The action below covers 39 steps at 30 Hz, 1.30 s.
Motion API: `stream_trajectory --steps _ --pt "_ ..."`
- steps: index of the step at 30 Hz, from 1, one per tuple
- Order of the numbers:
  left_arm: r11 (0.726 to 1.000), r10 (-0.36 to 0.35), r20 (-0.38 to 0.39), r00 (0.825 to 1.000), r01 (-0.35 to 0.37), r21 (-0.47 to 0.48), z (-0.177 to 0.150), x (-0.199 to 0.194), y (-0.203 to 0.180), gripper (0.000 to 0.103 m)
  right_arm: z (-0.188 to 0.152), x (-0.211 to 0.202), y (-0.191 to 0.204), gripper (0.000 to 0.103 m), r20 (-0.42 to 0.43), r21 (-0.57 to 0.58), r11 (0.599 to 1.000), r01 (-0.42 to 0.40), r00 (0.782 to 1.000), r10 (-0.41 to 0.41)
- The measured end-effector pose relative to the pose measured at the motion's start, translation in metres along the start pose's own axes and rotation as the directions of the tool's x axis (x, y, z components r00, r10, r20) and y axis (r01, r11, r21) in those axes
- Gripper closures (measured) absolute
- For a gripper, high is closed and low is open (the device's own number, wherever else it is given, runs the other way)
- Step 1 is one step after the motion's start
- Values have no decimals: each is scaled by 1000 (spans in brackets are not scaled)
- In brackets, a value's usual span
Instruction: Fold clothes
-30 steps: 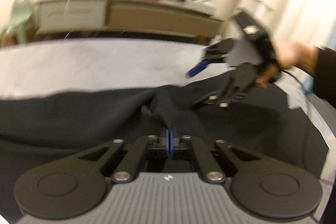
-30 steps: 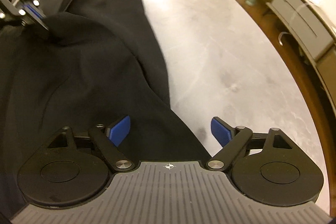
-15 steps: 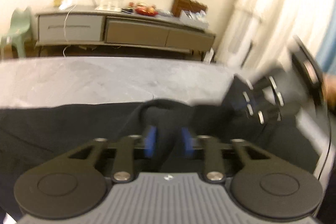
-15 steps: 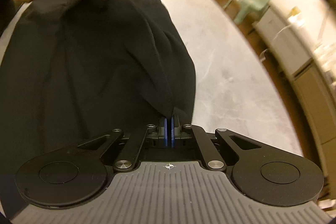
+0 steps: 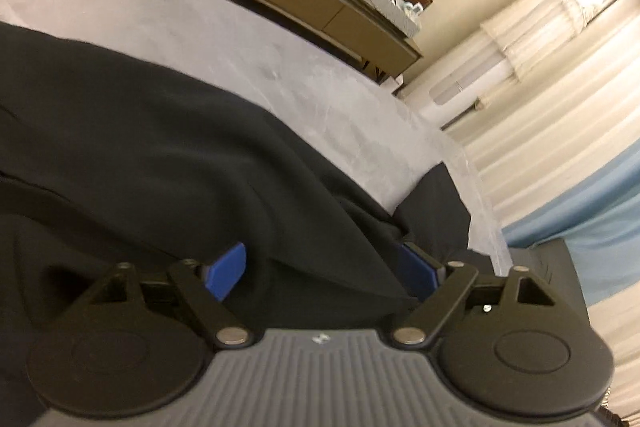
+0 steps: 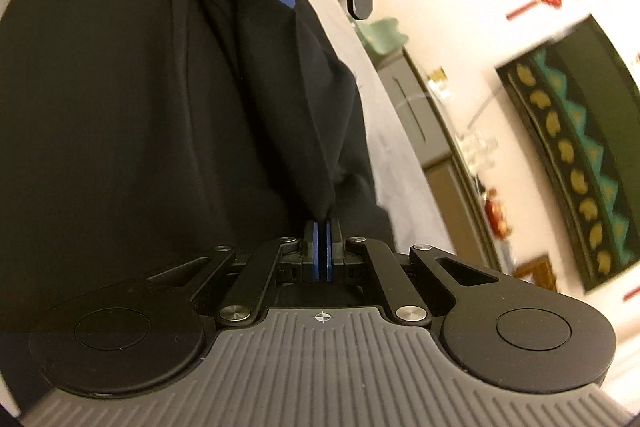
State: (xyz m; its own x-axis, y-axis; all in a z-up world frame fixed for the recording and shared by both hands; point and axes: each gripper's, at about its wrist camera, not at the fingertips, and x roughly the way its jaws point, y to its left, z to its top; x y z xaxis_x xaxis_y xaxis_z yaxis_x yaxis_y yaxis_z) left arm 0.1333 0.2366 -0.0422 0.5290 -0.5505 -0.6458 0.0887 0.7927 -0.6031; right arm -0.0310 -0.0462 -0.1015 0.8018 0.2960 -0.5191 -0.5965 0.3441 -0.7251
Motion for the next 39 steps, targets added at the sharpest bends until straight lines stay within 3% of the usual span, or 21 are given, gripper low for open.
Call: stream_trajectory --steps 2,5,6,7,9,12,15,18,20,22,26,31,33,36,39 --pt "1000 29 -15 999 -29 5 -1 7 1 24 -3 1 -1 103 -24 86 996 -23 999 25" --pt "998 67 -34 997 -68 -9 -8 11 6 47 -12 -6 -20 98 -35 279 959 -50 997 62" --pt "997 76 -39 996 -77 -17 -10 12 8 48 -17 -11 -32 77 -30 369 928 -51 997 67" --pt "997 79 -40 996 -80 -22 -11 11 8 48 -24 -17 -47 48 -25 471 881 -43 998 62" --pt "998 60 -27 998 -61 -20 -10 7 6 47 -52 -26 -88 27 -32 701 713 -2 999 34" --pt "999 32 -9 999 -32 -16 -8 1 2 46 -109 -26 -149 27 -60 938 345 41 997 44" --pt "1000 -1 -8 1000 1 3 -8 0 -5 41 -164 -7 -199 27 -70 998 2 70 992 106" --pt "1000 2 -19 1000 -2 14 -9 5 -9 39 -197 30 -225 29 -10 969 -243 53 985 173" --pt "1000 14 -32 999 -14 16 -10 9 -9 38 -208 49 -222 37 -2 939 -336 80 974 224" --pt "1000 19 -38 999 -19 13 -10 9 -8 38 -211 63 -211 39 14 913 -398 90 968 251" --pt "1000 16 -32 999 -15 17 -11 6 -11 36 -200 84 -202 41 23 905 -418 76 974 226" --pt "999 33 -27 999 -33 13 -11 5 -11 36 -194 107 -198 42 46 834 -548 65 982 186" --pt "999 35 -26 999 -35 7 -10 4 -11 36 -193 108 -194 43 80 813 -582 25 985 154" --pt "999 34 -24 999 -33 14 -11 3 -14 36 -183 106 -180 43 107 809 -588 16 979 174" --pt "999 33 -18 999 -33 34 -11 1 -18 35 -177 112 -179 56 79 840 -541 38 978 191"
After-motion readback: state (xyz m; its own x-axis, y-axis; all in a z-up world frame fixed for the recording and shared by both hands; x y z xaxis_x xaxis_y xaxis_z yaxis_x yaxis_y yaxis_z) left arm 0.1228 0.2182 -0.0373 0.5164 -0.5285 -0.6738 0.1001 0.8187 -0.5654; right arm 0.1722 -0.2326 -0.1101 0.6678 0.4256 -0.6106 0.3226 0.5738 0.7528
